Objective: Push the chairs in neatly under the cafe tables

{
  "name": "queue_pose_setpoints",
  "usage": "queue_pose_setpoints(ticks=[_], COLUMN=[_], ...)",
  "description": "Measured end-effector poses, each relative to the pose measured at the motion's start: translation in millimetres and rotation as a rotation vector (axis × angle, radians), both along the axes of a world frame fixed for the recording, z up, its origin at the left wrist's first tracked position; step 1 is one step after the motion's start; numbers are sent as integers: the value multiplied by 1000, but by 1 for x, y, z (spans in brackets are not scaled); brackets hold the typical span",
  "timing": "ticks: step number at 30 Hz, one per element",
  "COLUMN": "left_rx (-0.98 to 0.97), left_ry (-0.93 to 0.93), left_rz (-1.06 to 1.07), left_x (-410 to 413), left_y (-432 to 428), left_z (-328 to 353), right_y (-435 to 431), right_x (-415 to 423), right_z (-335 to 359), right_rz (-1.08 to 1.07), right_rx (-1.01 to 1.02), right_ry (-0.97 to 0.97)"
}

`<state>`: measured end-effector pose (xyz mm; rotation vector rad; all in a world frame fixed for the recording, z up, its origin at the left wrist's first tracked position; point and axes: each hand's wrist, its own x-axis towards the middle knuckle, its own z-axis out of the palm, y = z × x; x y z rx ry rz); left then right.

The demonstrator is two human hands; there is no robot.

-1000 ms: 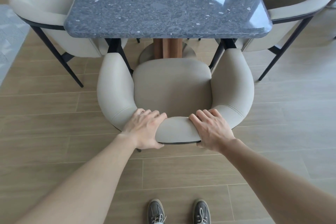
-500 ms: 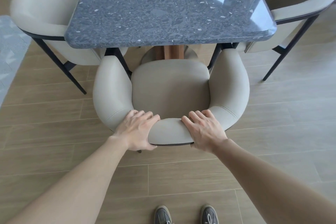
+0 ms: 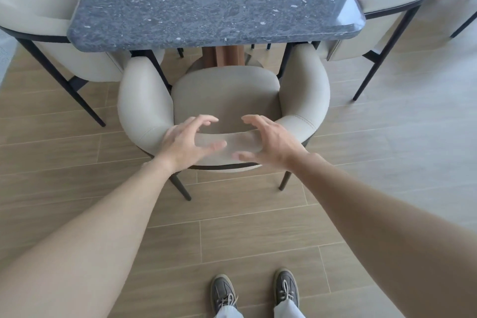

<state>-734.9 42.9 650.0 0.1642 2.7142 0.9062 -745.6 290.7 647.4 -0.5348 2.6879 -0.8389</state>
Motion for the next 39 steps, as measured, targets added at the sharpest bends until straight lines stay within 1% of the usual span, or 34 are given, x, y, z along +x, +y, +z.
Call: queue_pose_setpoints(ticks=[1,2,3,5,7,9,13,17,21,26,32,39], left_rx=[268,501,683,950,1086,1105,1067,1060,1098,1137,1140,1188], left_ry=[3,46,104,210,286,326,368,436,535,600,599,609], left_rz=[159,302,410,511,436,279,-53,-226,-309,-392,-406,-413], left_x=[3,6,11,24,41,58,78,81,81,89,83,20], left_y=[6,12,18,31,50,72,123,182,251,330,386,440], left_z=[12,26,43,84,127,167,239,306,358,399,421,427], right_y=[0,1,4,13,27,43,85,151,220,294,347,399], right_x=[5,10,18,33,53,76,114,136,154,167,156,99], right_z=[14,30,49,93,141,185,247,302,348,388,408,419], right_rz=[-106,-209,-292,-376,-388,-357,-320,-356,-344,-304,-284,-283], right_rx=[-181,-354,-509,-754,-921,-1016,-1018,-1061,-1032,-989,-978,-958], right_ry=[-21,-21,-15,55,188,279,356,495,614,667,708,757])
